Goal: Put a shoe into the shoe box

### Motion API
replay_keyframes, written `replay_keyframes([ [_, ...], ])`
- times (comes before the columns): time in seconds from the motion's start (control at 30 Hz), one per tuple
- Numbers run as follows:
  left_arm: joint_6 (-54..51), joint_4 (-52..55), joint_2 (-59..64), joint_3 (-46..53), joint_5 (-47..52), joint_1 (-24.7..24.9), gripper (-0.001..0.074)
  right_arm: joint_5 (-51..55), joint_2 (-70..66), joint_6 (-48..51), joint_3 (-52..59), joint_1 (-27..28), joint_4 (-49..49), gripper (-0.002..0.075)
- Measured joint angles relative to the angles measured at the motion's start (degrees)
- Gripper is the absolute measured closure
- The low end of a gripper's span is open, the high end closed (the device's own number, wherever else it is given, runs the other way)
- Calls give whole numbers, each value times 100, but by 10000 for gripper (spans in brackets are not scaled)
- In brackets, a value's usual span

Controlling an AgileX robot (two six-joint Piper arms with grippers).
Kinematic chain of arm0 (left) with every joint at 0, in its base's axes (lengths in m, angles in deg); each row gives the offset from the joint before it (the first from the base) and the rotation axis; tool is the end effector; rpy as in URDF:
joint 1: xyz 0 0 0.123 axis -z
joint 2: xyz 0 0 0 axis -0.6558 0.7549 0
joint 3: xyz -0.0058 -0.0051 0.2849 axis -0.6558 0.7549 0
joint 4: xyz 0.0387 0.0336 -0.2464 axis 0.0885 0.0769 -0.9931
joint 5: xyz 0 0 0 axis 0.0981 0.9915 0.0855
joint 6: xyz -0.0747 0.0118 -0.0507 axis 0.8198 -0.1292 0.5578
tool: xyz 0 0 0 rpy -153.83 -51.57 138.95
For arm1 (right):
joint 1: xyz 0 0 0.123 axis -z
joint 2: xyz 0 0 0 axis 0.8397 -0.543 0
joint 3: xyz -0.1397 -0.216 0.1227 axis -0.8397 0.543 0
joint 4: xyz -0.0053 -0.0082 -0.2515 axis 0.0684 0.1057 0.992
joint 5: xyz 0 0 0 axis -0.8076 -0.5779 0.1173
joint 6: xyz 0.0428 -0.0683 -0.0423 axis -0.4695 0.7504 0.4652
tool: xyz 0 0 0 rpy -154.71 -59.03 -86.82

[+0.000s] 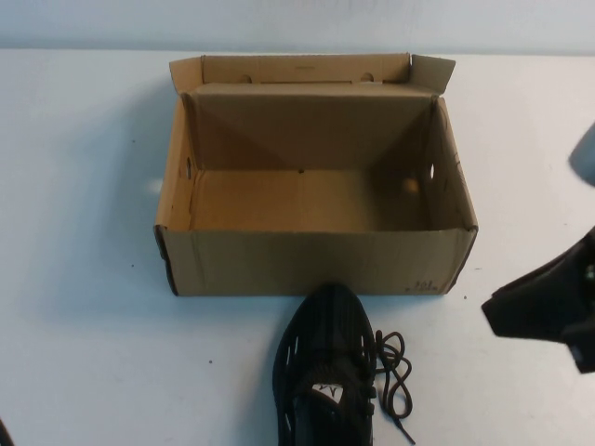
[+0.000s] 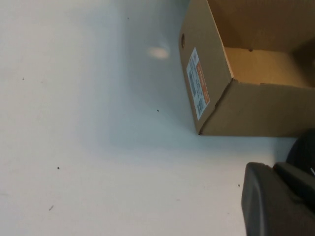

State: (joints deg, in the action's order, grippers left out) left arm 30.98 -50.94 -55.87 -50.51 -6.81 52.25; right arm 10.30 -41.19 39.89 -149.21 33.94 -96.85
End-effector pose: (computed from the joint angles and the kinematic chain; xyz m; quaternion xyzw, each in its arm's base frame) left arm 0.0578 -0.0169 0.3488 0.0375 0.8675 -0.1086 0.4841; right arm 0.1445 0.1057 0.3852 -0.3089 0.8821 0.2546 0.2483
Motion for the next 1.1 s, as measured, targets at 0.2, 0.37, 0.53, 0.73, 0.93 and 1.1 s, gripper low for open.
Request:
replay_keyframes([
  [0.2,-9,0,0,-340,308,0,737,-167,-406,-223,-8,-910,466,647],
  [0.37,-9,0,0,-365,400,0,737,-315,-710,-373,-12,-1481,749,509],
  [0.53,-22,-2,0,-365,468,0,737,-544,-1141,-386,-12,-2015,1084,379],
  [0.73,-22,-12,0,-365,477,0,737,-1021,-1818,-607,-12,-2651,2104,360],
  [0.93,-22,-12,0,-365,480,0,737,-1486,-2372,-807,-12,-2931,2639,357],
  [1.1,-22,-22,0,-365,480,0,737,-1725,-2639,-807,-22,-2931,2565,357],
])
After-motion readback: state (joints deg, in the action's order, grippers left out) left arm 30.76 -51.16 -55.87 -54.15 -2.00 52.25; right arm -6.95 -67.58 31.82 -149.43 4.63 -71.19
